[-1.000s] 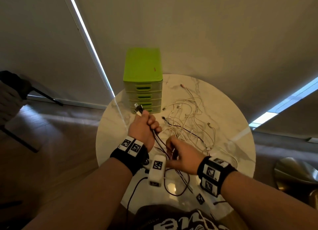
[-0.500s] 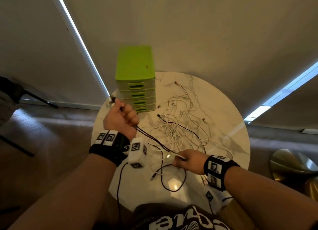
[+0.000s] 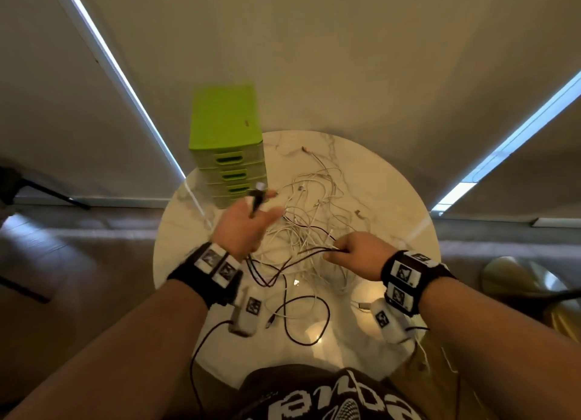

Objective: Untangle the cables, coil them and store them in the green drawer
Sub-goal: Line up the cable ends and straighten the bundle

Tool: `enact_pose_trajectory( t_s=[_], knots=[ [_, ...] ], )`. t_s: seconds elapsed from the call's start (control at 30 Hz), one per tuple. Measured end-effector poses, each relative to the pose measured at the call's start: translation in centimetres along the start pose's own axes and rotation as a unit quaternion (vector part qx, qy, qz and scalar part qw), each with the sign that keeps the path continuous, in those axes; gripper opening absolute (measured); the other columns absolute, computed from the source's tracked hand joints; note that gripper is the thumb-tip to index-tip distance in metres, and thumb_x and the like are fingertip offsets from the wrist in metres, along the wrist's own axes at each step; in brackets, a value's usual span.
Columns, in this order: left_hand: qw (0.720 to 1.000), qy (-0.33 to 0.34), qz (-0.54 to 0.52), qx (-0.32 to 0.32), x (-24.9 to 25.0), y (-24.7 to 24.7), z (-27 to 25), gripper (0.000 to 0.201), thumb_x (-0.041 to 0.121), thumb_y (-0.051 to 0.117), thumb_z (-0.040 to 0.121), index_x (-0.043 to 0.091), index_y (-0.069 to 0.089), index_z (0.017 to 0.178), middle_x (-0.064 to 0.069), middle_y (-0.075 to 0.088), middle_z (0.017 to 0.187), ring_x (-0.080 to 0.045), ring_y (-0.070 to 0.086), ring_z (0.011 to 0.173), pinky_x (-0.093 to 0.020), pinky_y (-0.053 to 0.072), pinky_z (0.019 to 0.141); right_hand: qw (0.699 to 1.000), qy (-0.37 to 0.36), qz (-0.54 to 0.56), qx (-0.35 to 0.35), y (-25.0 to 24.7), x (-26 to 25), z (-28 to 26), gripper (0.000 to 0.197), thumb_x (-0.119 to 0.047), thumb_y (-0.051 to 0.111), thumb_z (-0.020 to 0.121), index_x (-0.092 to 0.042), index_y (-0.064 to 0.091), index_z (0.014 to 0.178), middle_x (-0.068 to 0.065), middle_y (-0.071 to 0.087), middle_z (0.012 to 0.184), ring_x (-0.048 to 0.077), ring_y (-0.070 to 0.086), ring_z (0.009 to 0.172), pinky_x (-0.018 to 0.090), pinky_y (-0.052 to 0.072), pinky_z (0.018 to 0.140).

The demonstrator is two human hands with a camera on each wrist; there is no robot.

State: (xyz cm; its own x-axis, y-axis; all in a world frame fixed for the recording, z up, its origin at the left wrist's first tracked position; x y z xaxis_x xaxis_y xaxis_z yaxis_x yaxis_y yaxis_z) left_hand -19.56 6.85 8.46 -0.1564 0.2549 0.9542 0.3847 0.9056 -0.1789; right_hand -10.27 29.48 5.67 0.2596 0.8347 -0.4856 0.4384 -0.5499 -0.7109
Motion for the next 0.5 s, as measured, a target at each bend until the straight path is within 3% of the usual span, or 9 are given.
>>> enact_pose_trajectory(
  t_s=[0.07,0.1,0.2,0.27,0.33,0.43,0.5],
  knots=[
    [0.981,0.043,0.146,-0.12,0.9,4.0,-0.9,0.053,0.057,0.077,0.077,0.039,0.065,0.126,0.02,0.053,0.056,-0.001,0.049,0.053,-0.021,0.041,0.056,0.999,-0.04,0.033,0.011,-0.6,-2.2,-0.1,0.037,-0.05,0.059,0.097,-0.021,0.064,0.074,-0.001,0.055,0.062,0.012,0.05,0.057,0.033,0.04,0.061],
    [0.966,0.064,0.196,-0.159,1.1,5.6,-1.2,0.05,0.056,0.08,0.075,0.037,0.068,0.12,0.023,0.057,0.06,0.005,0.053,0.058,-0.015,0.041,0.061,0.996,-0.055,0.066,0.02,-1.0,-2.9,-0.2,0.034,-0.046,0.061,0.096,-0.021,0.065,0.073,0.0,0.055,0.061,0.012,0.049,0.056,0.034,0.04,0.06],
    [0.938,0.097,0.28,-0.178,1.2,7.7,-1.8,0.011,0.037,0.077,0.088,0.04,0.066,0.086,0.021,0.062,0.068,0.014,0.056,0.067,-0.009,0.036,0.059,0.989,-0.08,0.126,0.026,-1.9,-3.2,-0.7,0.031,-0.038,0.064,0.094,-0.016,0.068,0.073,0.004,0.057,0.063,0.012,0.049,0.057,0.038,0.042,0.061],
    [0.937,0.096,0.297,-0.157,0.8,7.3,-1.7,0.02,0.034,0.069,0.095,0.038,0.062,0.076,0.015,0.061,0.068,0.008,0.055,0.062,-0.014,0.035,0.057,0.99,-0.089,0.112,0.013,-2.0,-2.3,-1.1,0.028,-0.038,0.065,0.093,-0.017,0.068,0.075,0.002,0.056,0.064,0.013,0.05,0.059,0.036,0.042,0.062],
    [0.959,0.064,0.254,-0.111,0.2,5.9,-1.3,0.02,0.033,0.068,0.095,0.033,0.066,0.076,0.011,0.06,0.063,0.001,0.05,0.054,-0.02,0.039,0.056,0.991,-0.068,0.112,0.011,-1.8,-0.3,-1.3,0.024,-0.039,0.065,0.094,-0.019,0.07,0.081,0.005,0.061,0.068,0.014,0.054,0.063,0.04,0.048,0.067],
    [0.999,-0.024,0.036,-0.029,-1.2,3.1,-0.4,0.017,0.023,0.068,0.095,0.021,0.067,0.079,0.009,0.047,0.052,-0.011,0.039,0.046,-0.024,0.033,0.046,0.996,0.015,0.085,0.034,-1.5,4.1,-1.6,0.031,-0.047,0.064,0.094,-0.02,0.071,0.082,0.001,0.065,0.071,0.013,0.06,0.068,0.041,0.052,0.076],
    [0.988,-0.054,-0.148,0.011,-1.1,1.8,0.4,0.021,0.014,0.063,0.096,0.015,0.056,0.077,0.005,0.038,0.051,-0.011,0.03,0.043,-0.022,0.024,0.041,0.995,0.071,0.041,0.063,-1.5,7.1,-2.0,0.038,-0.055,0.058,0.096,-0.023,0.07,0.079,-0.001,0.068,0.073,0.015,0.063,0.07,0.038,0.052,0.076]
  ],
)
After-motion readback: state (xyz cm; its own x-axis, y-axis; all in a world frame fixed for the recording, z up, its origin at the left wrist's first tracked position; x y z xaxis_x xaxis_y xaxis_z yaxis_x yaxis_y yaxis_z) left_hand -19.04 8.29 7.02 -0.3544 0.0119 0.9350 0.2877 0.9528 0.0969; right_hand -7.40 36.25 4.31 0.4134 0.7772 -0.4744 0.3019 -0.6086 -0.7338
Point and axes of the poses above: each hand's wrist, its own z-axis towards the middle knuckle, its own y-axis out of the palm, x = y × z, the point moved 6 cm from there along z, towards the middle knuckle
